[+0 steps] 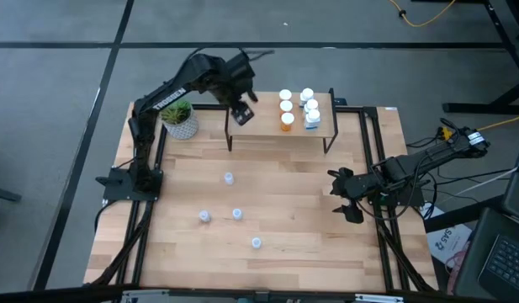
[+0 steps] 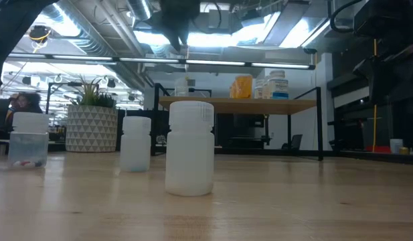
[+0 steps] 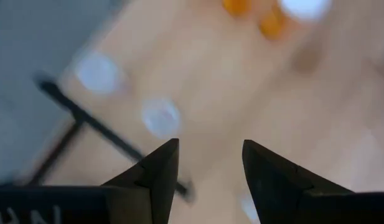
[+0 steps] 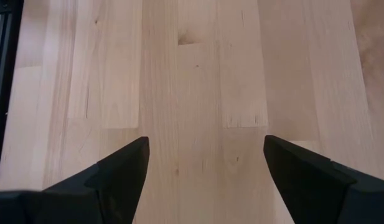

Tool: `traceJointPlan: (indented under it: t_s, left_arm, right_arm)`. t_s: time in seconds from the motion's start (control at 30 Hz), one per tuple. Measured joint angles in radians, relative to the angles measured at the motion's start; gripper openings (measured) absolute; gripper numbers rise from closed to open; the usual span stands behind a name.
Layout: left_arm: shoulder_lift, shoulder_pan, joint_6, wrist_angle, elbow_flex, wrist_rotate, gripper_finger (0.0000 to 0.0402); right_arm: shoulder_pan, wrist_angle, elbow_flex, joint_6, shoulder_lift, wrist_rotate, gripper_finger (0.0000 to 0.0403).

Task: Pick and place medicine bottles onto shelf by color
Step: Put the transparent pill bottle on the shelf aligned with the other transparent pill bottles

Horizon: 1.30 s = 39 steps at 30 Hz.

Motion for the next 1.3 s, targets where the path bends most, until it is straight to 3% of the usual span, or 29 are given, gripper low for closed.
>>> traceJointPlan:
  t_s: [0.2,0.4,0.5,0.7,0.87,1.03,1.17,1.3]
  left_arm:
    - [-0.036,-0.130,-0.087,-0.019,0.006,0.112,0.0169]
    - [-0.071,-0.334,-0.090,-0.017,-0.007,0.154,0.0169]
    - [-0.110,-0.465,-0.117,-0.017,-0.009,0.115,0.0169]
    - [-0.132,-0.734,-0.217,-0.016,-0.070,-0.094,0.0169]
    - [-0.192,-0.898,-0.475,-0.017,-0.220,-0.229,0.0169]
    - [-0.231,-1.020,-0.755,-0.012,-0.447,-0.279,0.0169]
    - [-0.230,-1.077,-0.891,0.006,-0.650,-0.287,0.0169]
    - [-0.240,-1.086,-0.911,0.127,-0.819,-0.230,0.0169]
  right_arm:
    - [0.000,0.002,0.000,0.000,0.000,0.000,0.0317]
    - [0.000,0.004,0.000,0.038,0.000,0.000,0.0317]
    - [0.000,0.004,0.000,0.065,0.000,0.000,0.0317]
    - [0.000,0.006,0.000,0.106,0.000,0.000,0.0317]
    - [0.000,0.010,0.000,0.105,0.000,0.000,0.0317]
    - [0.000,0.014,0.000,0.105,0.003,0.000,0.0317]
    - [0.000,0.023,0.000,0.104,0.006,0.000,0.0317]
    - [0.000,0.036,0.000,0.104,0.006,0.000,0.0317]
